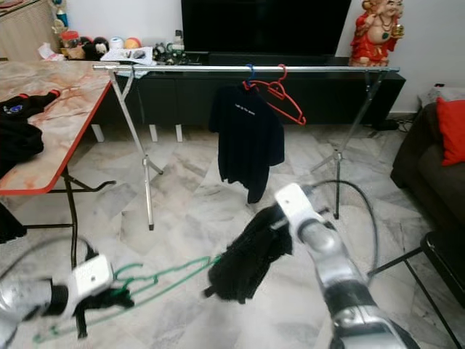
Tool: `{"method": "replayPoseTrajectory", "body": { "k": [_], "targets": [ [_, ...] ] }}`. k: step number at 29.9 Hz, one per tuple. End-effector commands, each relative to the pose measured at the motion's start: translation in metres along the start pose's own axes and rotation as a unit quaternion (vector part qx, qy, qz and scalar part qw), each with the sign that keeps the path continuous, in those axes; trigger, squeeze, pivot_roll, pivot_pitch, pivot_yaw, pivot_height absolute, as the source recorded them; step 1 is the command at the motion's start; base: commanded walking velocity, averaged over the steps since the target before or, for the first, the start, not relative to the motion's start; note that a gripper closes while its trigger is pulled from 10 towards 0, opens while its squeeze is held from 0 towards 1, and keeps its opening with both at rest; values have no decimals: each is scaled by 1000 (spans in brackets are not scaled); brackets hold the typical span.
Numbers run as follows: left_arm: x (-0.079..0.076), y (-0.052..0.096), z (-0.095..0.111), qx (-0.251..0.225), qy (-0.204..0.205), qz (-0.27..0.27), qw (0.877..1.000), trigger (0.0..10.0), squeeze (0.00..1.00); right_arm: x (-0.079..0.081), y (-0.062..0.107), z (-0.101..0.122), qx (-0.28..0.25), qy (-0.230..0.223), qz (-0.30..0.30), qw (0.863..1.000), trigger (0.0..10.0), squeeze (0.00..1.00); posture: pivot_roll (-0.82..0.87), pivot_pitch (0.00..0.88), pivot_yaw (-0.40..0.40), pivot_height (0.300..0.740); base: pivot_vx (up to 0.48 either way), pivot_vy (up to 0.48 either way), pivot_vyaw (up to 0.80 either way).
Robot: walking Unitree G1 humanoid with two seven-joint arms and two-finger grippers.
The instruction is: Hang hanger
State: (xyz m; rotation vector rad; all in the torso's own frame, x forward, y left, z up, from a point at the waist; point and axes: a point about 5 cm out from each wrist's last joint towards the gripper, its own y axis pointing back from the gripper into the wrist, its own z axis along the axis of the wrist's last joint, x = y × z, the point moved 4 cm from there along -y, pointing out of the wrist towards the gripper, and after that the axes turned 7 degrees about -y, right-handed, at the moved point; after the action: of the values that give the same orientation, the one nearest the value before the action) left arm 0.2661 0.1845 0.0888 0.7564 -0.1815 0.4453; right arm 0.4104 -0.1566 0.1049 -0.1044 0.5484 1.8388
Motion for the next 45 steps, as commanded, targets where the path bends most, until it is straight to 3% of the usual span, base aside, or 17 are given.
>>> {"method": "replayPoseTrajectory", "body": {
  "k": [1,4,9,13,18,21,27,29,34,45],
  "targets": [
    [-8,-1,3,2,4,-26,1000,10000,0,2,-2,14,-15,10,8,1000,10000,0,97,0,-36,740,0,0,0],
    [-17,-7,31,-15,-33,-68,997,10000,0,35,-10,29,-27,10,49,998,10000,0,102,3,-36,740,0,0,0],
    [-19,-10,37,-20,-44,-78,996,10000,0,42,-12,34,-30,8,55,998,10000,0,101,3,-35,740,0,0,0],
    [-28,-13,55,-25,-63,-108,992,10000,0,51,-16,43,-30,-1,55,998,10000,0,101,0,-27,740,0,0,0],
    [-27,-18,60,-24,-73,-102,992,10000,0,56,-17,49,-36,-9,60,998,10000,0,101,0,-27,740,0,0,0],
    [-12,-23,59,-7,-78,-49,996,10000,0,59,-17,52,-41,-19,62,997,10000,0,97,0,-21,740,0,0,0],
    [-3,-26,60,0,-68,-15,998,10000,0,59,-17,53,-40,-22,61,997,10000,0,99,0,-22,740,0,0,0],
    [8,-28,55,25,-63,28,997,10000,0,58,-16,55,-43,-27,59,997,10000,0,97,3,-21,740,0,0,0],
    [4,-25,51,43,-64,14,997,10000,0,57,-17,57,-43,-29,56,997,10000,0,99,5,-19,740,0,0,0],
    [22,-21,37,109,-46,80,990,10000,0,57,-16,64,-51,-34,54,997,10000,0,105,6,-20,740,0,0,0]
  ]
}}
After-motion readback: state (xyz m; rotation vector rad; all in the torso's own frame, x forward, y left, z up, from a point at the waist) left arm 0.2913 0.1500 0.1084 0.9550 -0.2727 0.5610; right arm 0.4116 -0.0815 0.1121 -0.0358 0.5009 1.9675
